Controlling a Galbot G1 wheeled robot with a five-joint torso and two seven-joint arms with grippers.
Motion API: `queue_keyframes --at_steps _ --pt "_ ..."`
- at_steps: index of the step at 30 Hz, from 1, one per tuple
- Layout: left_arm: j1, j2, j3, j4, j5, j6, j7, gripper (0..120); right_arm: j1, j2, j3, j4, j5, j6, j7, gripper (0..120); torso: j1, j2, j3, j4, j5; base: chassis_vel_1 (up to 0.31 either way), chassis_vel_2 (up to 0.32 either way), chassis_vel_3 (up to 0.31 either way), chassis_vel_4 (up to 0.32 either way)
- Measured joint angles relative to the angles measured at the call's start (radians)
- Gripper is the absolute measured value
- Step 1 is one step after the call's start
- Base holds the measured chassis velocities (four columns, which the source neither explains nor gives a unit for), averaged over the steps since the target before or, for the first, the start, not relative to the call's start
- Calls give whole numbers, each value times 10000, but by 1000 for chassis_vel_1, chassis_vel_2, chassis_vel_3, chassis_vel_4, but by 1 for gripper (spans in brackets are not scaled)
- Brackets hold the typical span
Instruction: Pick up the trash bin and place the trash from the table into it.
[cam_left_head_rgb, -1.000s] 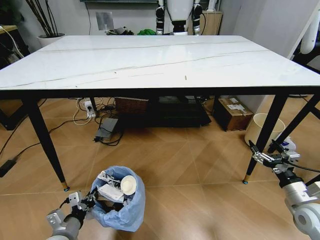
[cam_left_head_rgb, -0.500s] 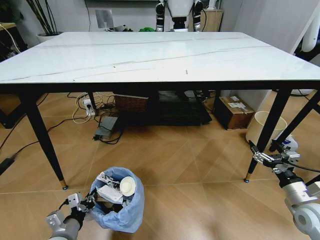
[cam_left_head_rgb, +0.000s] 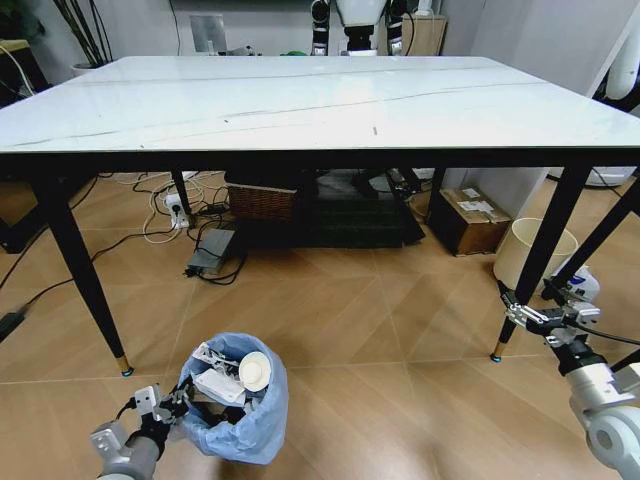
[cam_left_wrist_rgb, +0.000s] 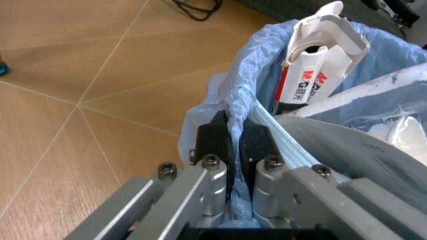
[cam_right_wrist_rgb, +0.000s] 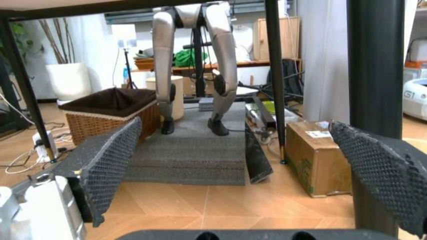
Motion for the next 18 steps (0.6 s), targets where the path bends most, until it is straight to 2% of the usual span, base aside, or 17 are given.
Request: queue_keyframes --at_steps 6,18 --pt "17 9 0 -45 -52 2 -17 0 1 0 0 0 0 0 0 100 -26 -173 -55 0 0 0 0 0 0" --pt "137 107 -14 -363 -372 134 -190 0 1 0 0 0 0 -1 0 100 -37 -179 -53 0 0 0 0 0 0"
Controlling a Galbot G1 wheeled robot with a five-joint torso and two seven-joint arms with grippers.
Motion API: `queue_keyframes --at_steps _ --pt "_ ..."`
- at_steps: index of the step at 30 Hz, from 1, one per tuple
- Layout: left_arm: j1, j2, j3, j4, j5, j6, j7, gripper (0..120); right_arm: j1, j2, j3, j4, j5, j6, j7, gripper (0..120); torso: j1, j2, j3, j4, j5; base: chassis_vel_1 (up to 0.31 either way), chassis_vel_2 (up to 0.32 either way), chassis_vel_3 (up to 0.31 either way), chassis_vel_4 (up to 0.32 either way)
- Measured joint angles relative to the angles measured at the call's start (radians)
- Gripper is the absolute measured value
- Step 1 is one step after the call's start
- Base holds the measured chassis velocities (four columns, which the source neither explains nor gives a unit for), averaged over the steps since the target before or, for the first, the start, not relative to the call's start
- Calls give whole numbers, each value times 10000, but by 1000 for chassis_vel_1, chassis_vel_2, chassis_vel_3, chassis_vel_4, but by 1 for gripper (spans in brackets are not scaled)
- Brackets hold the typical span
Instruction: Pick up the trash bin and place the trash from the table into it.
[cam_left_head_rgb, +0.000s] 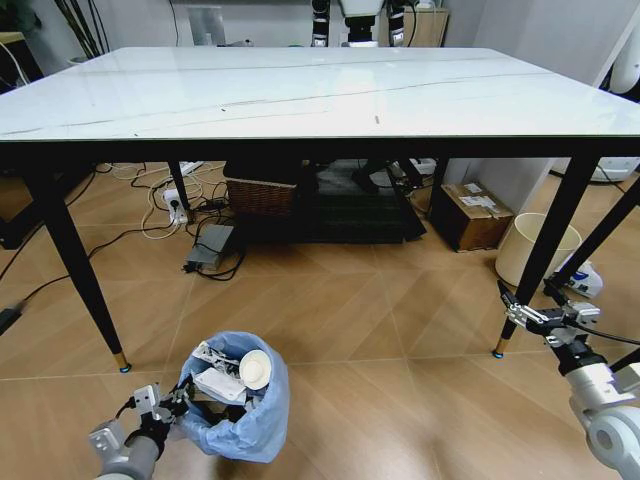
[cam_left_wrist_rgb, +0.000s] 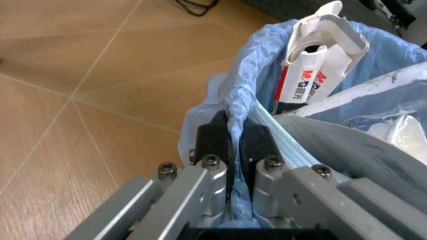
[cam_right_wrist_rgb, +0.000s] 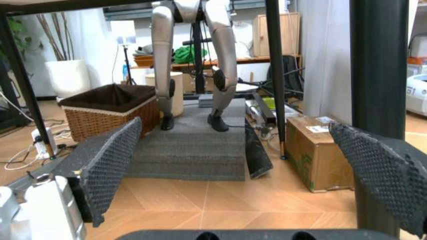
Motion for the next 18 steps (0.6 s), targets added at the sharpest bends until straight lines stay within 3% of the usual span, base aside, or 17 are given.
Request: queue_keyframes --at_steps 18 --pt "-73 -39 -3 268 156 5 -15 0 0 0 0 0 0 0 0 100 9 64 1 1 -1 0 0 0 0"
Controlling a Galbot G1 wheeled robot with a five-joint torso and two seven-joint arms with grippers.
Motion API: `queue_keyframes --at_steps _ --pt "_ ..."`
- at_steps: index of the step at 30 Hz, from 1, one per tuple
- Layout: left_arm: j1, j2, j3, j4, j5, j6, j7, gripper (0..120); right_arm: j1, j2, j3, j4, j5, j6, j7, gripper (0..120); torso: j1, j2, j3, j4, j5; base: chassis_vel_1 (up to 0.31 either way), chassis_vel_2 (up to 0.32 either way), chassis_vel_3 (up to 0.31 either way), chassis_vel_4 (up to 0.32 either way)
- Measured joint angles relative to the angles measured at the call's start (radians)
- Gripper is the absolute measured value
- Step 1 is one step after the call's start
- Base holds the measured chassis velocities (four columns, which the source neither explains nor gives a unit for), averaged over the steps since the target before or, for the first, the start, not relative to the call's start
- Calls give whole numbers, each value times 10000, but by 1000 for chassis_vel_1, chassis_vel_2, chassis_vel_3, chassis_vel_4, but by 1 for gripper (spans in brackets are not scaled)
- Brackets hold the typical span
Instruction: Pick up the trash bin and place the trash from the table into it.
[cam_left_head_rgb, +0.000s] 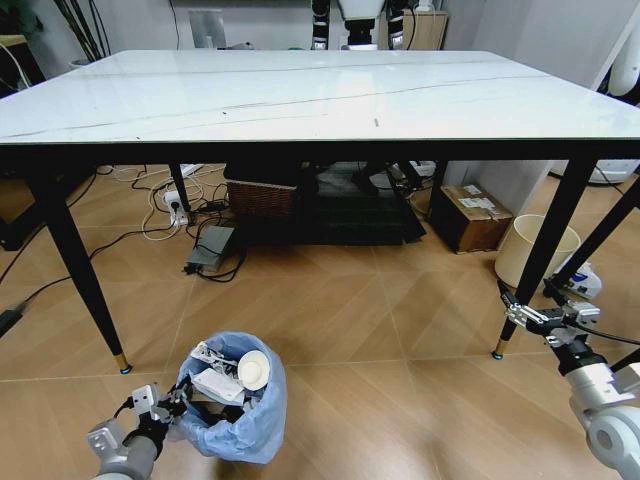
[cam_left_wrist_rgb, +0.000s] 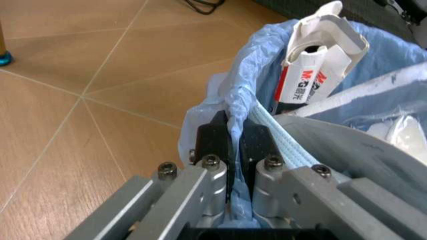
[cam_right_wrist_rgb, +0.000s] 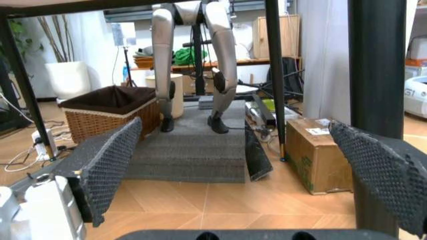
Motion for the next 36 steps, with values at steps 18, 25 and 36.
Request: queue_keyframes --at_steps 18,25,36 --pt "-65 23 11 52 0 -6 8 0 0 0 0 0 0 0 0 100 3 26 0 0 1 0 0 0 0" --pt "-77 21 16 80 -6 -3 8 2 0 0 0 0 0 0 0 100 4 30 0 0 1 0 0 0 0" --pt "-109 11 30 164 -34 -25 46 21 0 0 0 0 0 0 0 100 5 37 0 0 1 0 0 0 0"
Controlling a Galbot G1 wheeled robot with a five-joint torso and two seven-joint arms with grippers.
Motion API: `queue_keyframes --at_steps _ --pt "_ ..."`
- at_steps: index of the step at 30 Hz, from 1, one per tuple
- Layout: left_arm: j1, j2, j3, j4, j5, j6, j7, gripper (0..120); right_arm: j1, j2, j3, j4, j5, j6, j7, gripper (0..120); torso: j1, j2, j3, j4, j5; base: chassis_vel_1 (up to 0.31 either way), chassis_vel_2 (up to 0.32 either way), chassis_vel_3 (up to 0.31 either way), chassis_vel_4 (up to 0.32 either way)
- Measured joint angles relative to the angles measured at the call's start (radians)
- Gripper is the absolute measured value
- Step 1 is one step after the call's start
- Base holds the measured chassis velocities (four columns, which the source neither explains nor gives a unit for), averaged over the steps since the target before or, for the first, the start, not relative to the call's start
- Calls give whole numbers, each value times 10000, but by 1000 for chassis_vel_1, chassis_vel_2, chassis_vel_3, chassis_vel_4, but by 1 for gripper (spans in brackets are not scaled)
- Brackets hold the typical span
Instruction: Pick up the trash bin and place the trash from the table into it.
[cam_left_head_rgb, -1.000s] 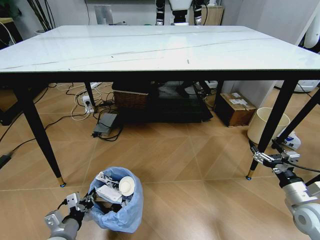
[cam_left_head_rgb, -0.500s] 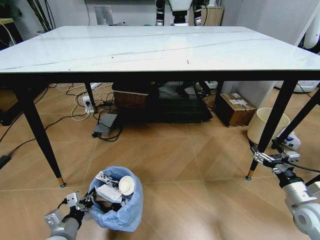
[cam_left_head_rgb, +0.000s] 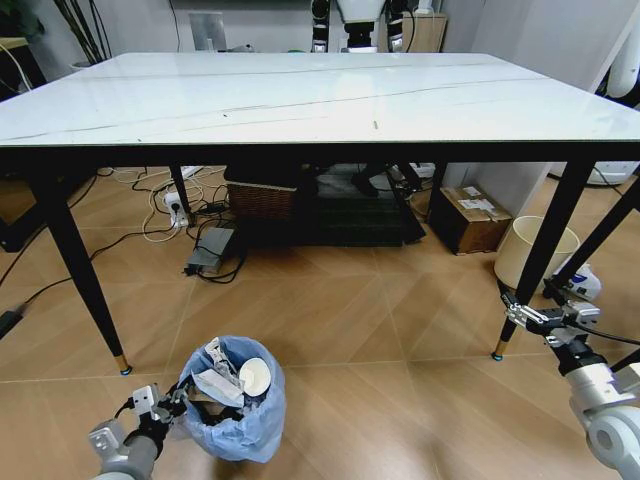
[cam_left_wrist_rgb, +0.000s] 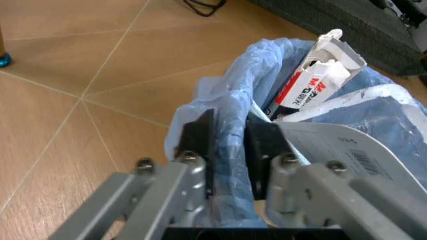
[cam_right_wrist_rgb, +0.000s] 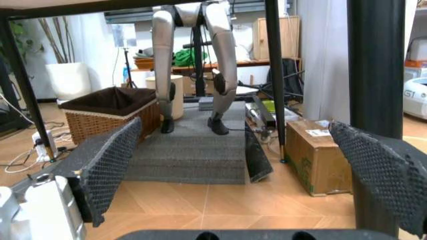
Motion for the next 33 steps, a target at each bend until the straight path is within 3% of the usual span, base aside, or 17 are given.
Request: queue_keyframes --at_steps 11,15,17,21,33 --pt "-26 10 -1 4 -3 -26 40 57 0 0 0 0 0 0 0 100 1 2 3 0 0 0 0 0 0" --pt "56 8 -3 -173 40 -76 53 77 0 0 0 0 0 0 0 100 1 2 4 0 0 0 0 0 0" --pt "83 11 -6 -215 65 -97 64 78 0 0 0 0 0 0 0 100 1 3 4 0 0 0 0 0 0" --pt "273 27 -79 -544 347 -278 159 97 0 0 0 0 -1 0 0 100 1 3 4 0 0 0 0 0 0" --pt "626 76 -311 -1062 600 -486 206 100 0 0 0 0 0 0 0 100 1 4 5 0 -1 0 0 0 0"
